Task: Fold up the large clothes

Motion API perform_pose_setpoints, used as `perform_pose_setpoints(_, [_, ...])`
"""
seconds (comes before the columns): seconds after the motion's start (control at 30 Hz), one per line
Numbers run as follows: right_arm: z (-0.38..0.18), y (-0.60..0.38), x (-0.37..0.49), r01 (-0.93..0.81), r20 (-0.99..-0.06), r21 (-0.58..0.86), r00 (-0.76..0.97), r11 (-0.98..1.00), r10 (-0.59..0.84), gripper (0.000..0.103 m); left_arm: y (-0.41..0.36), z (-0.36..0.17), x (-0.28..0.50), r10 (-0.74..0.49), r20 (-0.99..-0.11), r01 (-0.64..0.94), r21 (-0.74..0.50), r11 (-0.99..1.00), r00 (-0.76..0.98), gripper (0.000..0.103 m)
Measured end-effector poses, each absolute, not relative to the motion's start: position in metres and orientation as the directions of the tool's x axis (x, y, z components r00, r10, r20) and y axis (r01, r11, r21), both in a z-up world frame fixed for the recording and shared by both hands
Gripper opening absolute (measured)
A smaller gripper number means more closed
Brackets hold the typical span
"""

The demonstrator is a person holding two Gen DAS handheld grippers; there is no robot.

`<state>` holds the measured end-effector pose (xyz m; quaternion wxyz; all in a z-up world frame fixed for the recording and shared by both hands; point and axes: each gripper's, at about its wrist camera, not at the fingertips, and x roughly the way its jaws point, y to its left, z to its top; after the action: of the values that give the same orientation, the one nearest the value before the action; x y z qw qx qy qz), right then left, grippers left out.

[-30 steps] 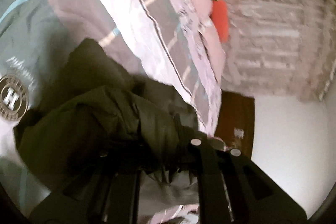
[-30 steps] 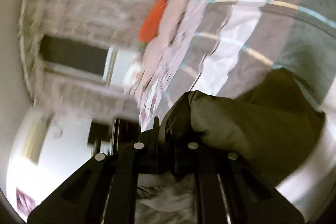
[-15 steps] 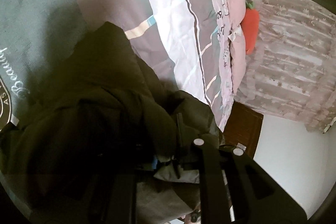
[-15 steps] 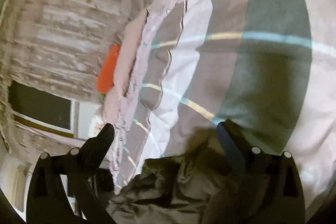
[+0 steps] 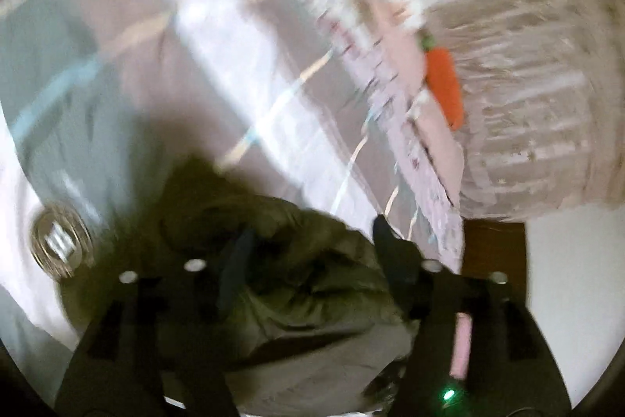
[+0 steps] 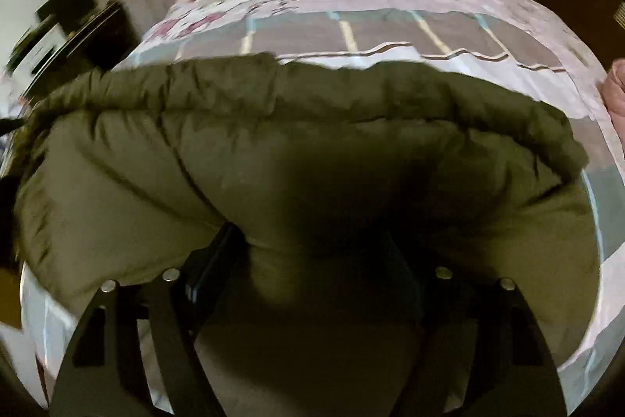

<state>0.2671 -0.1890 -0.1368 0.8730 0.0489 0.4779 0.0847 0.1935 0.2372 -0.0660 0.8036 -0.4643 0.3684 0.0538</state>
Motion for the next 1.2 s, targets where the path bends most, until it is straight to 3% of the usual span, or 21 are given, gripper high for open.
perform_pose_setpoints(0.07, [-0.140,-0.198,0.278,-0.045,-0.817,0.206,0.542,0.977,0.197,0.075,0.212,-0.035,0.186,-0.169,-0.630,-0.366,-0.625,0.690,0.758,0.071])
perform_pose_setpoints(0.17, [-0.146,-0.211,0.292,0.020,-0.804,0.276,0.553,0.961,0.219,0.075,0.156,-0.025,0.189,-0.187,-0.639,-0.227,-0.508,0.831,0.746,0.072])
perform_pose_setpoints(0.2, [-0.146,-0.212,0.295,0.032,-0.801,0.289,0.556,0.957,0.223,0.075,0.140,-0.030,0.193,-0.192,-0.666,-0.202,-0.467,0.861,0.721,0.071])
perform_pose_setpoints(0.33, [-0.137,-0.214,0.298,0.061,-0.787,0.300,0.580,0.952,0.211,0.075,0.075,-0.081,0.221,-0.128,-0.803,-0.119,-0.240,0.963,0.583,0.054])
perform_pose_setpoints(0.43, [-0.130,-0.229,0.304,0.116,-0.770,0.258,0.625,0.959,0.132,0.075,0.079,-0.107,0.237,-0.014,-0.829,-0.172,-0.132,0.976,0.559,0.056])
perform_pose_setpoints(0.57, [-0.142,-0.285,0.318,0.271,-0.795,0.187,0.607,0.944,-0.017,0.075,0.147,-0.136,0.253,0.053,-0.882,-0.409,-0.164,0.898,0.469,0.059])
perform_pose_setpoints(0.7, [-0.154,-0.337,0.316,0.404,-0.807,0.092,0.566,0.910,-0.170,0.074,0.206,-0.146,0.248,0.122,-0.886,-0.537,-0.158,0.828,0.448,0.045])
perform_pose_setpoints(0.87, [-0.145,-0.390,0.289,0.624,-0.789,0.104,0.526,0.774,-0.318,0.074,0.237,-0.121,0.228,0.213,-0.855,-0.658,-0.182,0.731,0.473,0.049])
perform_pose_setpoints(0.93, [-0.132,-0.397,0.278,0.647,-0.770,0.120,0.539,0.753,-0.341,0.074,0.222,-0.098,0.222,0.291,-0.812,-0.653,-0.139,0.745,0.505,0.069])
perform_pose_setpoints(0.97, [-0.123,-0.396,0.274,0.632,-0.760,0.142,0.563,0.762,-0.325,0.074,0.212,-0.085,0.217,0.309,-0.787,-0.634,-0.131,0.762,0.533,0.072])
perform_pose_setpoints(1.1, [-0.089,-0.357,0.263,0.497,-0.737,0.138,0.629,0.857,-0.246,0.075,0.159,-0.047,0.212,0.290,-0.712,-0.516,-0.118,0.849,0.640,0.073])
perform_pose_setpoints(1.2, [-0.079,-0.306,0.252,0.372,-0.768,0.113,0.621,0.921,-0.157,0.075,0.108,-0.049,0.214,0.149,-0.755,-0.378,-0.140,0.915,0.638,0.073])
